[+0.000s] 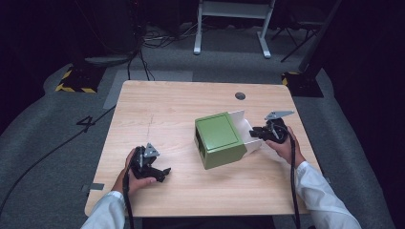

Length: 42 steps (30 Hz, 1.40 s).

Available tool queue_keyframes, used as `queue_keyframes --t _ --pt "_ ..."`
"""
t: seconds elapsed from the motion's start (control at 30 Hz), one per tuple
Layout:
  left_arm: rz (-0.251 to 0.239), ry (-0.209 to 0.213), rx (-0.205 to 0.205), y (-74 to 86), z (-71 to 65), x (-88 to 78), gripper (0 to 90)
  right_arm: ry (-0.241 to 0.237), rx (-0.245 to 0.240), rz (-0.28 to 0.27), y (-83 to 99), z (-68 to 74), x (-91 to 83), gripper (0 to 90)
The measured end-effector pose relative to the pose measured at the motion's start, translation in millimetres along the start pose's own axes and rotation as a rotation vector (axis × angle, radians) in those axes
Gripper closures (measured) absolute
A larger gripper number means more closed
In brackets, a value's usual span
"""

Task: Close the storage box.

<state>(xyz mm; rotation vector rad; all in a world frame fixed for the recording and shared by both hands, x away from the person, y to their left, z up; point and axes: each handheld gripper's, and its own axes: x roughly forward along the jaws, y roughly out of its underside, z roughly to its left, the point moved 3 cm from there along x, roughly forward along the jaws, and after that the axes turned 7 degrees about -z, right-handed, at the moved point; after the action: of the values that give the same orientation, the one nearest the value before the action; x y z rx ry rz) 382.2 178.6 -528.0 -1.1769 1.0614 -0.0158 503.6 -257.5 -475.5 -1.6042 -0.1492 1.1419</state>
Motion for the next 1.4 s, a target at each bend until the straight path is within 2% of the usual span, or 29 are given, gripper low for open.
queue_keyframes --t 0.23,0.67,0.83,0.93,0.97,1.07,1.2,1.33,1.4 --pt "-0.001 0.005 0.001 -0.2 -0.7 0.3 0.1 0.018 -0.034 0.011 -5.0 10.5 6.2 70.3" --pt "0.0 0.012 0.008 -1.9 -4.1 2.2 0.3 0.046 -0.048 0.019 -9.9 18.0 11.9 70.7" --pt "0.0 0.012 0.008 -1.9 -4.1 2.2 0.3 0.054 -0.034 0.018 -14.5 17.5 15.5 73.0" --pt "0.0 0.012 0.009 -1.9 -4.0 2.2 0.3 0.049 -0.049 0.022 -15.9 20.0 16.0 72.5" --pt "0.001 0.013 0.011 -1.9 -4.0 2.2 0.3 0.019 -0.052 0.018 -17.2 23.1 16.0 71.3" --pt "0.0 0.015 0.01 -2.1 -4.5 2.5 0.3 -0.004 -0.048 0.014 -18.2 26.0 16.3 71.2" --pt "-0.002 0.016 0.011 -2.2 -4.7 2.7 0.3 -0.063 -0.067 0.016 -23.0 39.9 18.8 70.4" --pt "-0.002 0.016 0.012 -2.2 -4.7 2.7 0.3 -0.085 -0.088 0.025 -25.5 51.3 24.1 69.2" --pt "-0.001 0.017 0.012 -2.2 -4.7 2.7 0.3 -0.08 -0.095 0.03 -26.2 54.5 24.8 68.9"
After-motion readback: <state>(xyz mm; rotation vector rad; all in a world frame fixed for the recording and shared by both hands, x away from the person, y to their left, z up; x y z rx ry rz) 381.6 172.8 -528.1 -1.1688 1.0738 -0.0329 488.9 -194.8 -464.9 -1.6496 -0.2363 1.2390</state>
